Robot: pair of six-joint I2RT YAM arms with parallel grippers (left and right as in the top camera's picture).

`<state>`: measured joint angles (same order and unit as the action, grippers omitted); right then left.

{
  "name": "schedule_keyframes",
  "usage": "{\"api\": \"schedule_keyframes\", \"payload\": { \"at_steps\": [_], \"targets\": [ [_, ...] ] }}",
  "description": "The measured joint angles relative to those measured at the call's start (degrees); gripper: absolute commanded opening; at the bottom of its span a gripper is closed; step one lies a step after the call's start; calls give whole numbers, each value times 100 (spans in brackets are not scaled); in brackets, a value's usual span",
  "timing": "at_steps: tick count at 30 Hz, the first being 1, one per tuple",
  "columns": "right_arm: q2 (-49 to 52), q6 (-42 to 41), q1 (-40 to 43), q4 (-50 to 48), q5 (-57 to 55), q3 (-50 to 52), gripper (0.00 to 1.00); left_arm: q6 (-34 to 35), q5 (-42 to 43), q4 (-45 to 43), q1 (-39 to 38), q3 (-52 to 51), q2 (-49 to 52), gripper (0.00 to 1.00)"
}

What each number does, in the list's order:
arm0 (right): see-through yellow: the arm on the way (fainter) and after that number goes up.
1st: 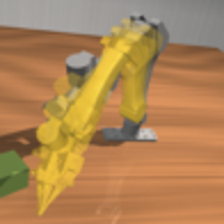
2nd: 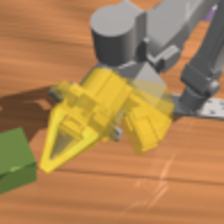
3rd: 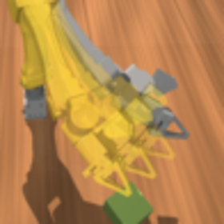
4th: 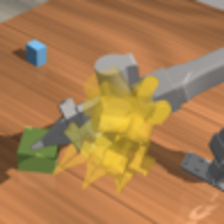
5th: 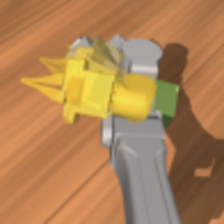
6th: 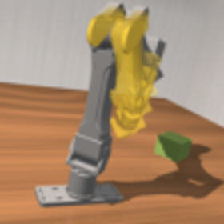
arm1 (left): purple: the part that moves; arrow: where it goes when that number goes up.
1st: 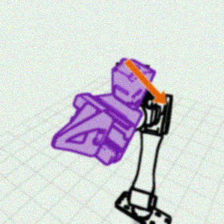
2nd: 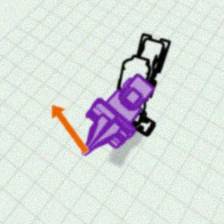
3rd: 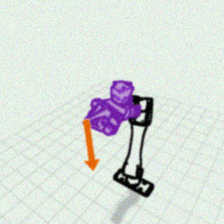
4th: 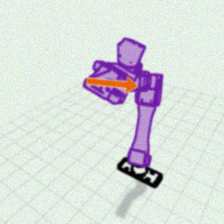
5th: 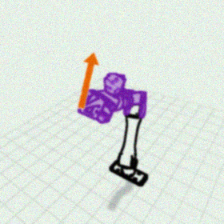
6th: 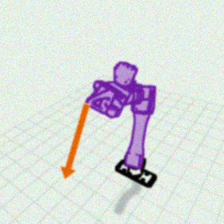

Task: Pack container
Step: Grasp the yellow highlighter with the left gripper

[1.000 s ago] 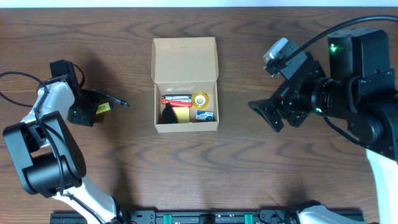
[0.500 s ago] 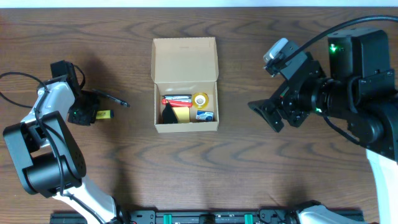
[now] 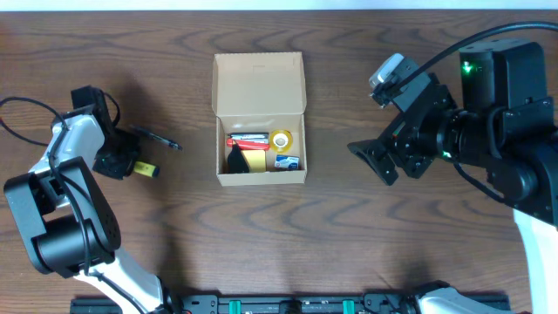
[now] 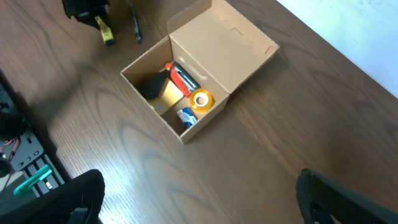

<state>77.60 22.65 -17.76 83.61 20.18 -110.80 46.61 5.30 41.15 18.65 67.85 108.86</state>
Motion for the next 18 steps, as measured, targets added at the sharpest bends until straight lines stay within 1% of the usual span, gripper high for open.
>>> {"api": "schedule_keyframes", "payload": {
  "at_steps": [5, 8, 14, 18],
  "targets": [
    [0, 0, 0, 0, 0, 0, 99, -356, -15, 232, -4, 7, -70, 6],
    [0, 0, 0, 0, 0, 0, 99, -581, -20, 269, -37, 7, -299, 6],
    [0, 0, 0, 4, 0, 0, 99, -1141, -42, 315, -356, 13, -1443, 6],
    [0, 0, 0, 4, 0, 0, 99, -1679, -81, 251, -929, 17, -2253, 6]
  ]
}}
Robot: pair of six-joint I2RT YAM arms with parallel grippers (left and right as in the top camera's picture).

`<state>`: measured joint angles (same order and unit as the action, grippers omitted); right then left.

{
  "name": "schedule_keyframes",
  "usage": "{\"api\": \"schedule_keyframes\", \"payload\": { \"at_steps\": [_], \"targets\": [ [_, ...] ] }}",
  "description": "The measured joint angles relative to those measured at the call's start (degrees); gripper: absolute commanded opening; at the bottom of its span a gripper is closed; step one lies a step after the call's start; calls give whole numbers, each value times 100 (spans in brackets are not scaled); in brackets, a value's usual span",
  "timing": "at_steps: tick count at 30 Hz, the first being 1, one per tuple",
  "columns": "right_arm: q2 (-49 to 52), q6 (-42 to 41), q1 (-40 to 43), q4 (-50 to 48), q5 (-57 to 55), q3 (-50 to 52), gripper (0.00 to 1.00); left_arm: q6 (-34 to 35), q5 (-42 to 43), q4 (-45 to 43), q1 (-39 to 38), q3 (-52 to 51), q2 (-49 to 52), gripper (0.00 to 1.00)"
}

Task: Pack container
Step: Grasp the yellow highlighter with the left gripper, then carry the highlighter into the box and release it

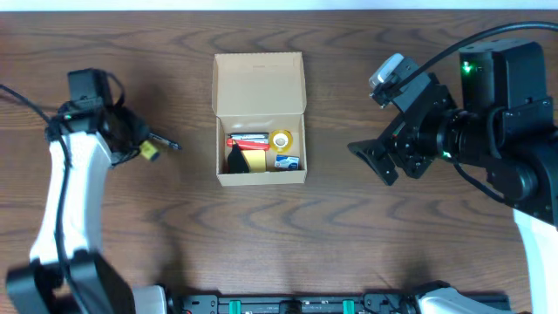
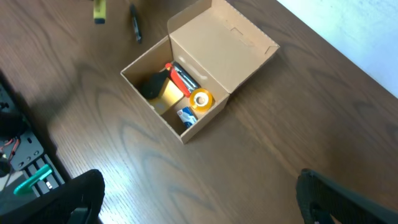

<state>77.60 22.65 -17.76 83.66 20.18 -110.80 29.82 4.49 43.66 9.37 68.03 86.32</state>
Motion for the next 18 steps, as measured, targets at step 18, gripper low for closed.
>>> {"api": "schedule_keyframes", "payload": {
  "at_steps": [18],
  "targets": [
    [0, 0, 0, 7, 2, 0, 99, -5853, 564, -763, -3679, 15, -136, 6]
  ]
}}
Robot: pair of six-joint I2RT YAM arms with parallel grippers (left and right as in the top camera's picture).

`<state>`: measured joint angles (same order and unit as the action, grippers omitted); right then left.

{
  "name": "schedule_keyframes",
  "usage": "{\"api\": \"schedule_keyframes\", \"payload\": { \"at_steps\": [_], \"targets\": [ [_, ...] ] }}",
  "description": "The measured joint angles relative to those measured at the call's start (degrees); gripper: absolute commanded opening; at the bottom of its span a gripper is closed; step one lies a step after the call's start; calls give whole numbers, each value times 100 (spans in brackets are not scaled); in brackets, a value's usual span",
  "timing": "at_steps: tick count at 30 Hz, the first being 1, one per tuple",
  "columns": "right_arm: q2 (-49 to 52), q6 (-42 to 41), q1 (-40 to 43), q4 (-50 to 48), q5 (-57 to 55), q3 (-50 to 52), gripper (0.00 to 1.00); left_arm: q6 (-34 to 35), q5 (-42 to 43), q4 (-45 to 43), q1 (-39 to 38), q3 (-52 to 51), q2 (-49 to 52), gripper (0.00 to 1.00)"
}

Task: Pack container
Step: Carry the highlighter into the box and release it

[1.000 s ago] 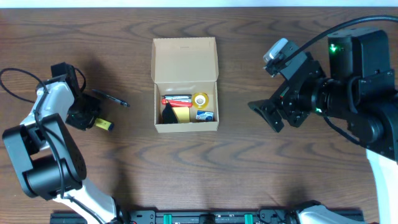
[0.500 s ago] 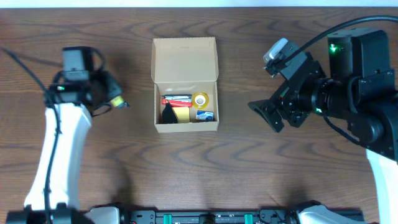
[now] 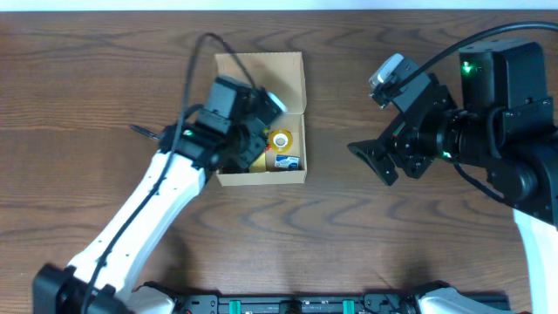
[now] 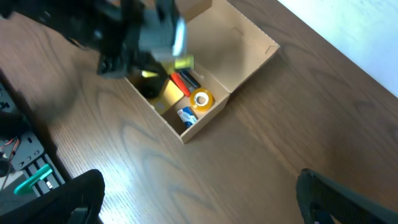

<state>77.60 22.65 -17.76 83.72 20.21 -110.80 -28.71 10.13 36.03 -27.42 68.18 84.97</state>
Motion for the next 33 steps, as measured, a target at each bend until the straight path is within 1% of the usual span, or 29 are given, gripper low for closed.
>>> {"api": "schedule_keyframes", "payload": {
  "at_steps": [4, 6, 8, 11, 19, 33],
  "targets": [
    [0, 0, 0, 0, 0, 0, 99, -1456, 4, 0, -168, 0, 411, 6],
    [0, 0, 0, 0, 0, 0, 99, -2050, 0, 0, -190, 0, 590, 6],
    [0, 0, 0, 0, 0, 0, 99, -2570, -2, 0, -190, 0, 758, 6],
    [0, 0, 0, 0, -2, 0, 99, -3077, -4, 35, -190, 0, 968, 6],
    [0, 2, 0, 0, -2, 0, 99, -3654, -197, 649, -205, 0, 1268, 6],
    [0, 2, 0, 0, 0, 0, 99, -4057, -483, 715, -205, 0, 1268, 6]
  ]
}}
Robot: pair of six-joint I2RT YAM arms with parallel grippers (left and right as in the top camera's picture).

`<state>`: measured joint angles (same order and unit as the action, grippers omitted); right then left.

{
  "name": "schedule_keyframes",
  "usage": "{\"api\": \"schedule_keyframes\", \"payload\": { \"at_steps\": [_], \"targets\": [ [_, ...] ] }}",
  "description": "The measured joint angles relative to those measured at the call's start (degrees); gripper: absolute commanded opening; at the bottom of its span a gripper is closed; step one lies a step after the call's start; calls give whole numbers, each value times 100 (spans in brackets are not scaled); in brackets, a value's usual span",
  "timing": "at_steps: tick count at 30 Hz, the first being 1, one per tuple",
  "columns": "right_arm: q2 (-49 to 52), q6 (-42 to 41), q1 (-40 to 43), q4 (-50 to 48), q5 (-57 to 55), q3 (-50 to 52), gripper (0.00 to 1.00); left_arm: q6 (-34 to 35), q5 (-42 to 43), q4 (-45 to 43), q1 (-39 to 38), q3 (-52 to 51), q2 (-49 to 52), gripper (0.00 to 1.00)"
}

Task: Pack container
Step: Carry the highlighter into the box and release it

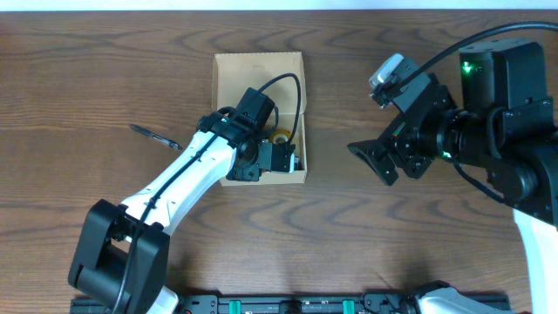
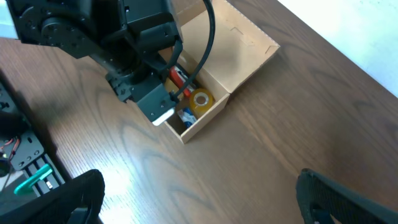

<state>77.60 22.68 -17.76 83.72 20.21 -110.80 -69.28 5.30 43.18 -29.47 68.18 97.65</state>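
The open cardboard box [image 1: 259,77] stands at mid-table, its lid flap folded back. Inside it show a yellow tape roll [image 1: 281,138], a blue-and-white item [image 1: 291,162] and a red item [image 2: 178,78]. My left gripper [image 1: 247,163] is down in the box's left half. Its own wrist hides the fingers and whatever lies under them. The small yellow-and-black item is out of sight. My right gripper [image 1: 375,162] hangs open above bare table to the right of the box, holding nothing.
A black pen [image 1: 155,135] lies on the table left of the box. The left arm [image 1: 179,179] stretches diagonally from the front left up to the box. The right arm's bulk [image 1: 488,122] fills the right side.
My left gripper was above the box's left side with the yellow item in it. It now sits lower, inside the box, and the yellow item no longer shows. My right arm is unchanged.
My left gripper was first shut on a small yellow-and-black item on the table far left, beside the pen. It then held the item above the table by the pen, later over the box, and now is down inside the box.
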Motion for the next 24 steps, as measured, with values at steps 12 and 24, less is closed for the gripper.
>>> {"api": "schedule_keyframes", "payload": {
  "at_steps": [12, 24],
  "targets": [
    [0, 0, 0, 0, -2, 0, 99, -20, -81, 2, 0, 0, 0, 40],
    [0, 0, 0, 0, 0, 0, 99, 203, -595, 17, 0, 195, 2, 41]
  ]
}}
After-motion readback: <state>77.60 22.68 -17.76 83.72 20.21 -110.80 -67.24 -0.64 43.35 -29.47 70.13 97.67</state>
